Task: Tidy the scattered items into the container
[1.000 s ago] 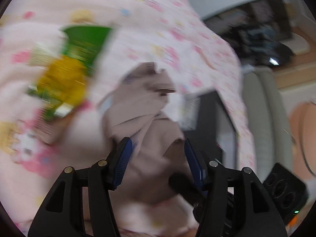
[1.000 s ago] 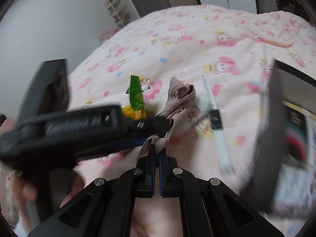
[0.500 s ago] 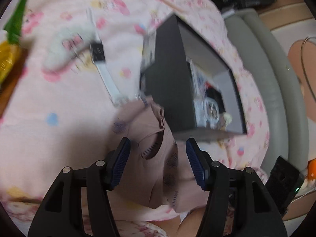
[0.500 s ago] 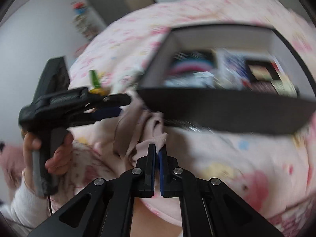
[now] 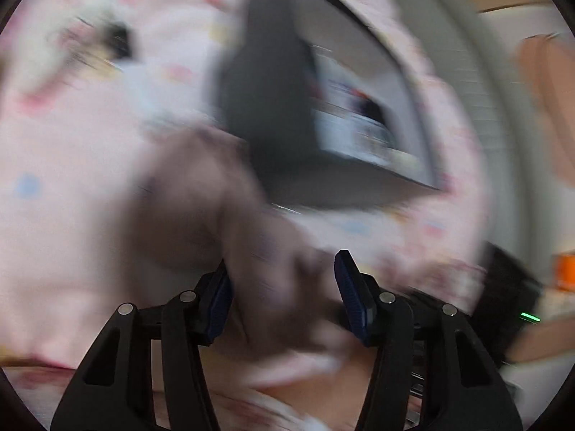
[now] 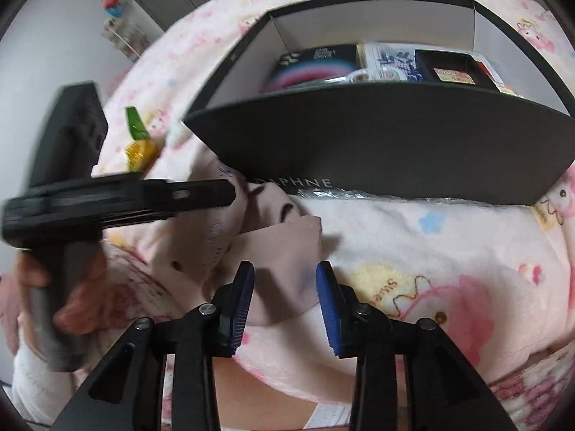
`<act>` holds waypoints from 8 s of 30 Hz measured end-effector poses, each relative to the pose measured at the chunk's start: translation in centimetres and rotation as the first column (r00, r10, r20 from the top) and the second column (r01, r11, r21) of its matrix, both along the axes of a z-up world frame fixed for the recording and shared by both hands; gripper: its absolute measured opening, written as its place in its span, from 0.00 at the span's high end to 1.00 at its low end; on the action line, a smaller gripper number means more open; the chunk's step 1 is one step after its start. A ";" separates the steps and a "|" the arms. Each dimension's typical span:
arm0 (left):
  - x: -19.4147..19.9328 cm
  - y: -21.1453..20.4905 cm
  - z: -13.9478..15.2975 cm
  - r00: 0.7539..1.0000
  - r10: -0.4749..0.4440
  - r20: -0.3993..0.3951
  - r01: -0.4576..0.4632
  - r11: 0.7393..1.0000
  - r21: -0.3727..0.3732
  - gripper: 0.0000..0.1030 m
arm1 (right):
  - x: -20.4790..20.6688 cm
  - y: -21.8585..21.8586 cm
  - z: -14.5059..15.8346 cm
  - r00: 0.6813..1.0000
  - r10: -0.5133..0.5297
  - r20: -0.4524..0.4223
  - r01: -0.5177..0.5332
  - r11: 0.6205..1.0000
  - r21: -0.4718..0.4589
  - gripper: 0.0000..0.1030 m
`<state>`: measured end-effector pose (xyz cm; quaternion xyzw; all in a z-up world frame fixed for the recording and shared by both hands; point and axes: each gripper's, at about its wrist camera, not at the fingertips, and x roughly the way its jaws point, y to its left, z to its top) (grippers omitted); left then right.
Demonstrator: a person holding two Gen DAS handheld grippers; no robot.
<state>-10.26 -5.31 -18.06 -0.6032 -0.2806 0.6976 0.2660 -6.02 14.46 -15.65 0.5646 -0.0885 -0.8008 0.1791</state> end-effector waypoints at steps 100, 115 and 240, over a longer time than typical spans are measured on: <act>-13.0 12.0 4.6 0.986 -0.165 -0.036 0.138 0.907 -0.398 0.57 | -16.4 14.6 6.8 0.969 -0.179 -0.171 0.175 0.984 -0.039 0.90; -17.9 10.2 4.8 0.996 0.020 -0.089 -0.057 0.900 -0.432 0.70 | -18.9 14.9 5.1 0.980 -0.163 -0.117 0.161 0.987 -0.028 0.90; -25.4 13.3 0.8 0.995 0.015 -0.097 -0.050 0.925 -0.376 0.69 | -27.3 10.0 -0.6 0.997 -0.072 0.026 0.070 0.995 0.071 0.85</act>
